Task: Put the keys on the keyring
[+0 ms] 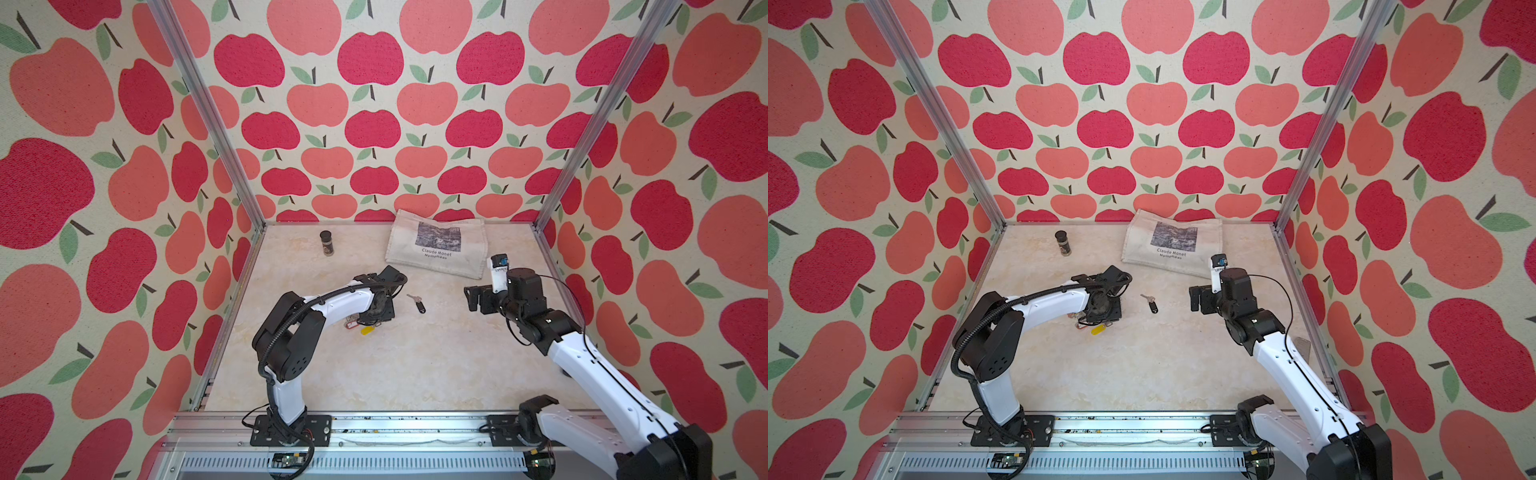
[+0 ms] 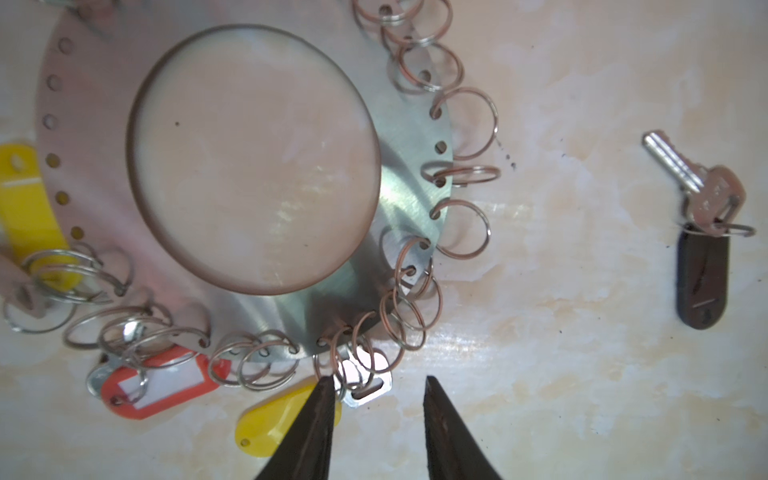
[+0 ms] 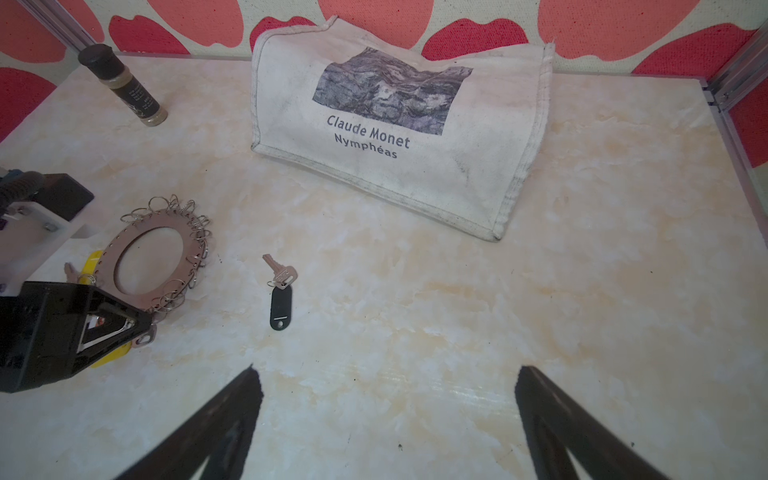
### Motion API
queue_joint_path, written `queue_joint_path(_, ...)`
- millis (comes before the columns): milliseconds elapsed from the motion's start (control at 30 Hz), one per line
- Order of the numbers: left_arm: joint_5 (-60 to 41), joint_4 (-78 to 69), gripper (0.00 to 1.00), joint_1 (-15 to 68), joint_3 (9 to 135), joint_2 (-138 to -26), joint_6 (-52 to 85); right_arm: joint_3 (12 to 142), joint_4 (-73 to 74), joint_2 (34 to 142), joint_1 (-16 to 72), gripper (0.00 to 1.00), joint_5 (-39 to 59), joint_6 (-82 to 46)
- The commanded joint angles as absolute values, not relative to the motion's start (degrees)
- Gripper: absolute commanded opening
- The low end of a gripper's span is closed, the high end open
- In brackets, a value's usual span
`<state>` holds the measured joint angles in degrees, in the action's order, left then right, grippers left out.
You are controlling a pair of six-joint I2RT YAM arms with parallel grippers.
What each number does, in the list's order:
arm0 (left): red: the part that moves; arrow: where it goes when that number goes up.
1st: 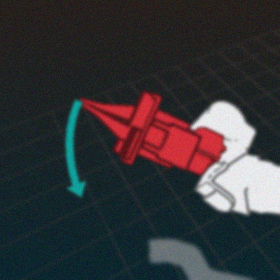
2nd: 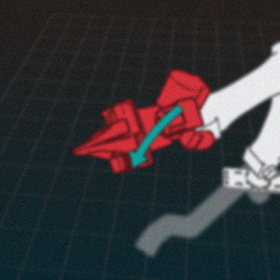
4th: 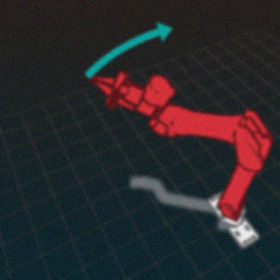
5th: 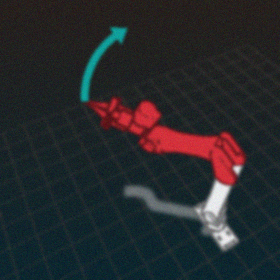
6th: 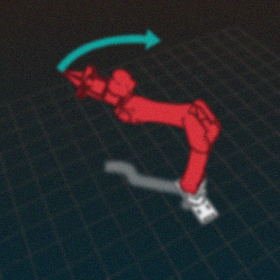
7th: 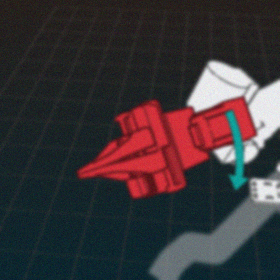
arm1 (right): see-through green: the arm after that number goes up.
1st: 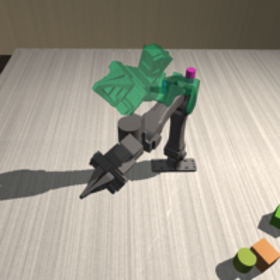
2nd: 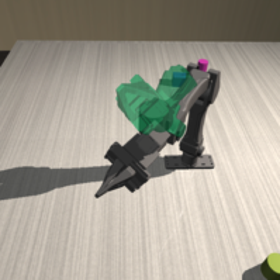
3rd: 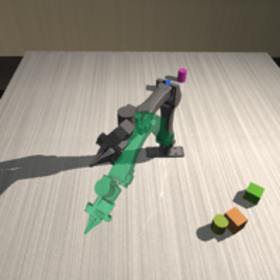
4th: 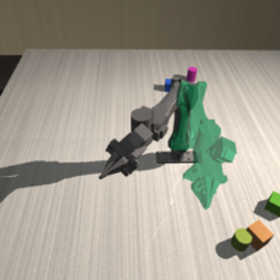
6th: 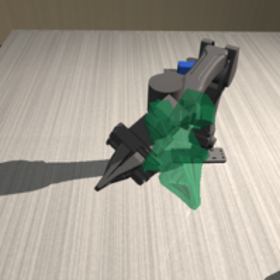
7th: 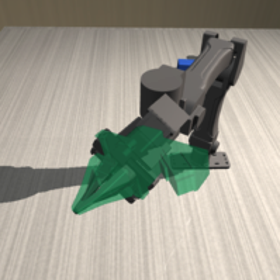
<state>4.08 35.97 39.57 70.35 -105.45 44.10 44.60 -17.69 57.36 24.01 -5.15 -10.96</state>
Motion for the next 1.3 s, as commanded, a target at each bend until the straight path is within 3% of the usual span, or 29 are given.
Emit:
queue_joint_path(0, 4.3, 35.7, 0.38, 39.3, 70.8, -107.1, 45.1, 44.7, -18.5, 56.5, 24.4, 0.99, -6.2, -10.0)
queue_joint_path(533, 8.6, 39.2, 0.41, 41.2, 71.1, -99.8, 50.2, 44.2, -18.1, 56.0, 24.4, 0.99, -6.1, -9.9)
queue_joint_path(1267, 3.9, 33.5, 0.41, 41.2, 67.8, -104.5, 57.8, 43.7, -18.7, 55.1, 24.4, 0.99, -6.9, -8.8)
